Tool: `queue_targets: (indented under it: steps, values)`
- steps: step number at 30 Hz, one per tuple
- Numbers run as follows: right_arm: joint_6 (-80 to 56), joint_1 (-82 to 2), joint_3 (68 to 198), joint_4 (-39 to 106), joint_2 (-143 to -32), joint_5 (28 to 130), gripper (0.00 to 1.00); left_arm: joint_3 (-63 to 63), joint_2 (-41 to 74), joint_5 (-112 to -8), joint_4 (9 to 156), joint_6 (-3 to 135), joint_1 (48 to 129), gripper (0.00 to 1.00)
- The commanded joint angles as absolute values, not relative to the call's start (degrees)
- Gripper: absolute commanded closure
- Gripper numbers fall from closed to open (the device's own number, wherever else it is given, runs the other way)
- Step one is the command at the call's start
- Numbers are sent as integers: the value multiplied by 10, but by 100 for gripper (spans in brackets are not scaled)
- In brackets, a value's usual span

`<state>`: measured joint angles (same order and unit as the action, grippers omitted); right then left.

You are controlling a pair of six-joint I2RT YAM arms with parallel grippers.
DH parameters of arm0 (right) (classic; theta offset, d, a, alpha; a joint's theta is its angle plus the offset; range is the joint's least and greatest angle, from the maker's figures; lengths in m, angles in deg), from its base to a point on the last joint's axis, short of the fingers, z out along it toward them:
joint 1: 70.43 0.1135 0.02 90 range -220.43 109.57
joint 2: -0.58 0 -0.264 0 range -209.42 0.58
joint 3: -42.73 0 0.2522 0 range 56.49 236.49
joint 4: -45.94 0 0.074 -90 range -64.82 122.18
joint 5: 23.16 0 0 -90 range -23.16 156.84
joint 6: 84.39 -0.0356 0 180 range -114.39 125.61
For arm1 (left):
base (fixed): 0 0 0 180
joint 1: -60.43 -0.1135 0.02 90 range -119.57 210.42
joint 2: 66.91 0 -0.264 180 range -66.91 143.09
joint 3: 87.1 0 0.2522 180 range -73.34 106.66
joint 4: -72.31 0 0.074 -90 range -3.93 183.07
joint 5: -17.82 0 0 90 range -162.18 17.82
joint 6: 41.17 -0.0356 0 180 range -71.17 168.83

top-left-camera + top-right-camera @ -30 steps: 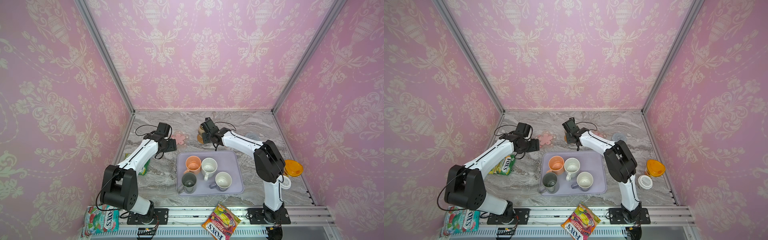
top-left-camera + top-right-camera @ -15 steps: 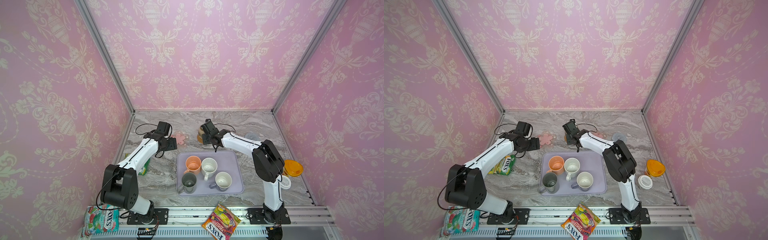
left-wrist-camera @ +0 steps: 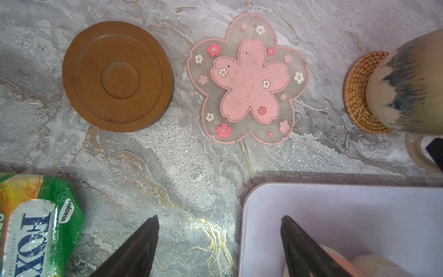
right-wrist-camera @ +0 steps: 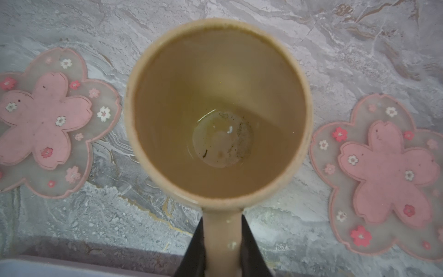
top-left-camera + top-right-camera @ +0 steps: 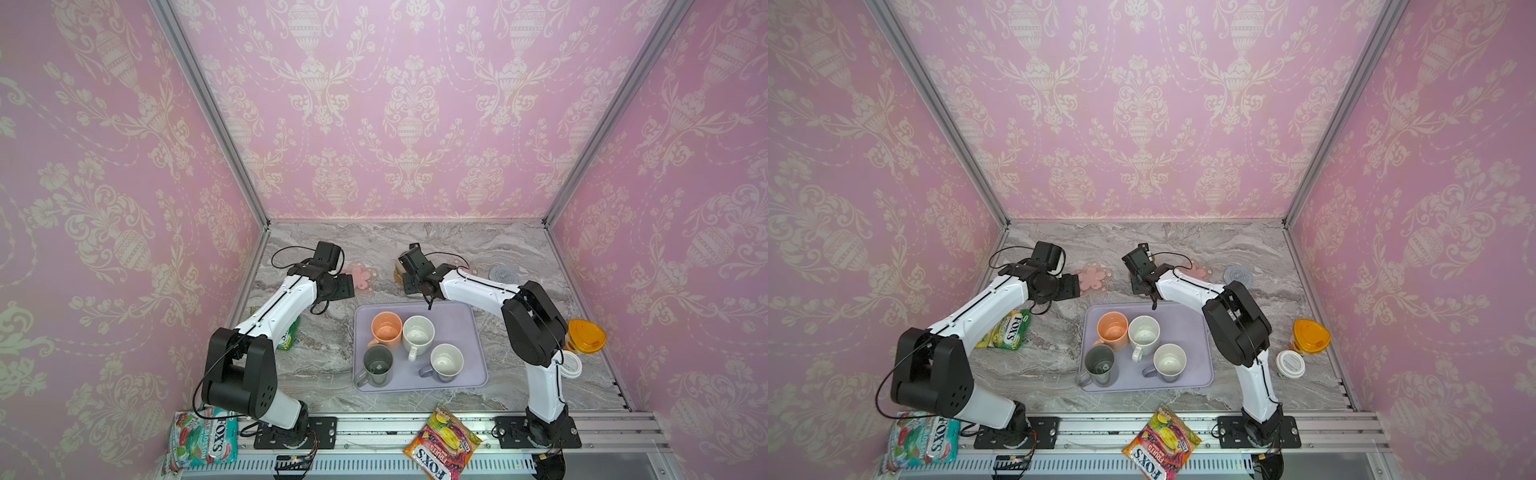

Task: Place cups on coasters
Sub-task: Place the cup on the coaster.

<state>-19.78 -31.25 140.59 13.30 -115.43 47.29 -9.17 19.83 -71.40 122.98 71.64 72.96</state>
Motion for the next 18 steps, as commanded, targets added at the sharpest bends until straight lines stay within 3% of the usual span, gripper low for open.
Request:
queue_targets:
  steps: [1,18]
  values:
    - [-220,-305,1380,119,-1146,472,100,-75,199,-706,1240,708,726,18]
    - [-230,-304,1341,93,-1124,441,100,-82,193,-703,1243,718,726,18]
